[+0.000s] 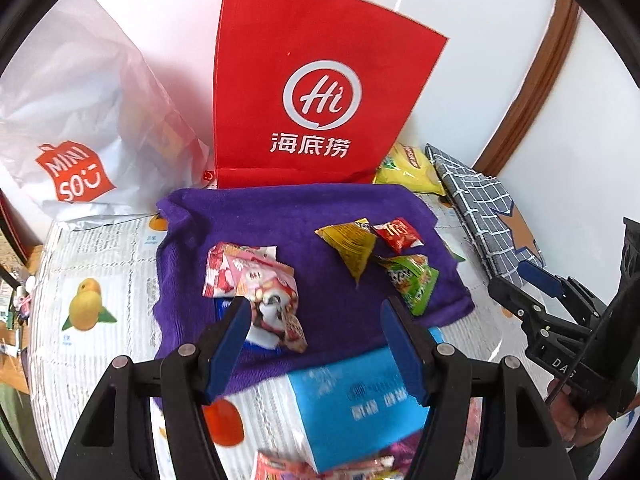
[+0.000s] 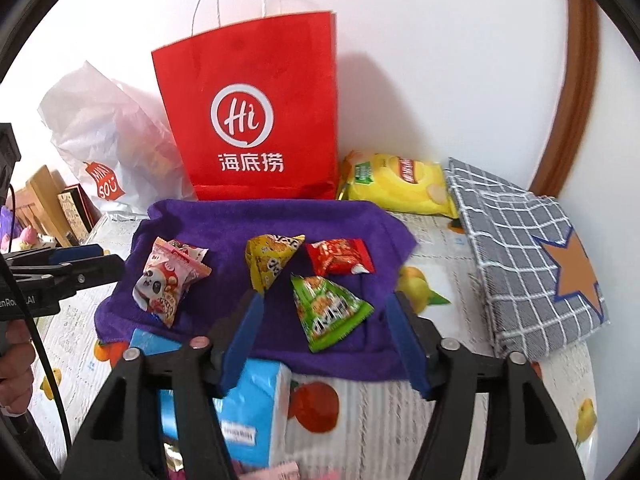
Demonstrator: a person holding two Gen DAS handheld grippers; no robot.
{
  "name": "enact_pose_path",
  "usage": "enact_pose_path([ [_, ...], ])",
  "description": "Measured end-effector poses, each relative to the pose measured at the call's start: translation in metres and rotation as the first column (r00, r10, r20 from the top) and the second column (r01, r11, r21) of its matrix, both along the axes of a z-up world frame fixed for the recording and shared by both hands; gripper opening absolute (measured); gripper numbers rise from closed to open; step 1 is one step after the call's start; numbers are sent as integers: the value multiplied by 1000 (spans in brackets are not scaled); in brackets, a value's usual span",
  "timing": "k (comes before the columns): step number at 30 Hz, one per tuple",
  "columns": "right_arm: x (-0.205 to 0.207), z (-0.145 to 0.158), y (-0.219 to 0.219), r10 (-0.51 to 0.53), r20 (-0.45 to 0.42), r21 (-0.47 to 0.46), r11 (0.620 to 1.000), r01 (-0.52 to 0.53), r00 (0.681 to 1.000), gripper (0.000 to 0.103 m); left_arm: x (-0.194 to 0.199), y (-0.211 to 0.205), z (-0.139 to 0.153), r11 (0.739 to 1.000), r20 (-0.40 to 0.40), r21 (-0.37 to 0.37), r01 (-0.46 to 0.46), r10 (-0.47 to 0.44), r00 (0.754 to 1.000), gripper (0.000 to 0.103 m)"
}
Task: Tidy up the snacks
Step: 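Withdraw both tools back toward the remaining snacks beside the tissue box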
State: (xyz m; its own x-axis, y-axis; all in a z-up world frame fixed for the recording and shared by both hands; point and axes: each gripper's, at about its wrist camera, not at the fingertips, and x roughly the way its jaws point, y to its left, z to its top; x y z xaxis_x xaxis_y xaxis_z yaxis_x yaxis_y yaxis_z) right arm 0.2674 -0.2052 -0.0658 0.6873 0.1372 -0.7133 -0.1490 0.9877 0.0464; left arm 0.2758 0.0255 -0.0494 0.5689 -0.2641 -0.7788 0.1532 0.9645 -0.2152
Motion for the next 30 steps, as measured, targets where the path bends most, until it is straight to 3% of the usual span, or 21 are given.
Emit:
enact_pose_path([
  [5,-30,2,-12,-21,11,-5,1000,21,1000,84,-25,-5,6,1000,16,11,-5,5,1000,65],
  [11,-59,-1,-23,-38,10,-7,999,38,999,88,-50,-13,9,1000,30,17,-5,5,1000,65],
  [18,-83,-14,-32,-49,-9,-3,999,49,999,89,-72,-10,5,999,32,39,-37,36,999,65],
  [30,-98,-58,-24,10,-96,16,1000,-9,995,85,-85,14,-20,993,-41,43,-113,114,993,72],
])
